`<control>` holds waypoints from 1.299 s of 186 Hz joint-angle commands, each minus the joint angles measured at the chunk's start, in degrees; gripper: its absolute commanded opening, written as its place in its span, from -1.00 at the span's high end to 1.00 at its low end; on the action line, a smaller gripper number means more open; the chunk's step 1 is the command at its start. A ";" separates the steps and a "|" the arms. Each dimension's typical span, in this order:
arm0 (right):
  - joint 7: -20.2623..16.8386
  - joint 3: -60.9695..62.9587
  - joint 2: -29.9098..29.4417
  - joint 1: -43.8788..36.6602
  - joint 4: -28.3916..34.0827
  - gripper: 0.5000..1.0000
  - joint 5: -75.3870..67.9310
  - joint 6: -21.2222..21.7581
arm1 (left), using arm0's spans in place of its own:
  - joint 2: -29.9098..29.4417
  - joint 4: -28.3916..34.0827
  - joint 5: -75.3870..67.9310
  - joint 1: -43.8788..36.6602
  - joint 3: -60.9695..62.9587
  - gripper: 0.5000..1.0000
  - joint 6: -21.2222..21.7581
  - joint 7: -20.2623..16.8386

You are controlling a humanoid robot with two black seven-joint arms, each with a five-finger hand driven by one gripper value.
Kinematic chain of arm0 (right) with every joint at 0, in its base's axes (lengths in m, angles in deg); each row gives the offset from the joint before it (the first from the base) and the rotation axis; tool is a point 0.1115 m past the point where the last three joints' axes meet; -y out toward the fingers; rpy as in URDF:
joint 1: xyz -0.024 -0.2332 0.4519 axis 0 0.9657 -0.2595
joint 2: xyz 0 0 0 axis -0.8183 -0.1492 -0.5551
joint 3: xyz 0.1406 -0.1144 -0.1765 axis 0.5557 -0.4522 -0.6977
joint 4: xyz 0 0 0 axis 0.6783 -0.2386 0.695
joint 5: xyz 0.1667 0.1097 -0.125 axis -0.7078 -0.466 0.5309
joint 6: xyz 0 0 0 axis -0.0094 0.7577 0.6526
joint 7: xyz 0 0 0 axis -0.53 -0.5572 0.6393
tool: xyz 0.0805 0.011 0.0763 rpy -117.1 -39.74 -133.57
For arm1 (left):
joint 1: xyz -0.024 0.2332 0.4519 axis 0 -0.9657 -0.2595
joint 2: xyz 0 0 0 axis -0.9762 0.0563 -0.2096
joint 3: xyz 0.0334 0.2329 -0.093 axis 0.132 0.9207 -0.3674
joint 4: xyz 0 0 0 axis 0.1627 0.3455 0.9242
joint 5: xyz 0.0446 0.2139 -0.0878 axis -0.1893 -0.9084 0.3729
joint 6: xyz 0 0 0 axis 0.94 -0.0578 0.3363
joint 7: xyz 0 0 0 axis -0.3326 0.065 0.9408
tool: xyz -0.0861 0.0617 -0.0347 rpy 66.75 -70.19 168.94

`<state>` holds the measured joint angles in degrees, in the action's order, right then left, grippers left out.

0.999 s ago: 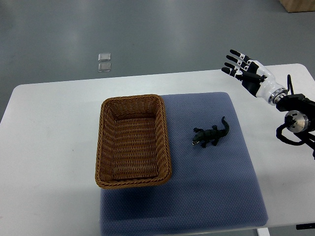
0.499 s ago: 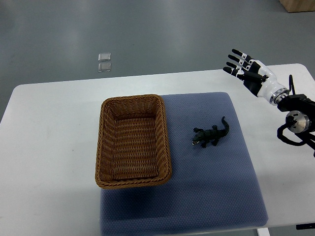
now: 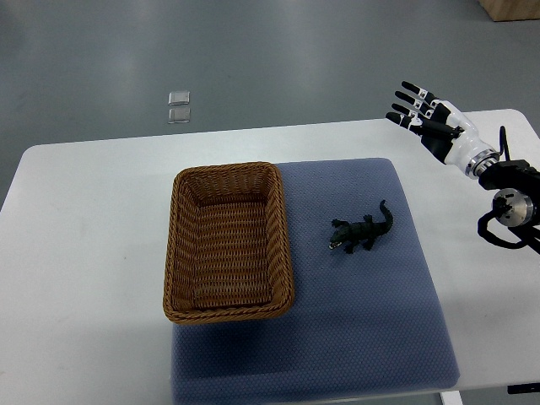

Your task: Place crocodile in brown basket with right hand

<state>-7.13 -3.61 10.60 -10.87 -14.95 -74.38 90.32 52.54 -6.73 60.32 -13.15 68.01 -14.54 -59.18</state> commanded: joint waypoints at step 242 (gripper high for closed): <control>10.96 -0.35 5.26 -6.34 4.40 -0.71 47.37 6.05 | 0.00 -0.09 0.00 0.00 -0.10 -1.00 0.00 -0.03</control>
<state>2.05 -3.79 14.65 -15.46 -13.05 -36.57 95.36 52.54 -6.76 60.32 -13.16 67.91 -14.54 -59.18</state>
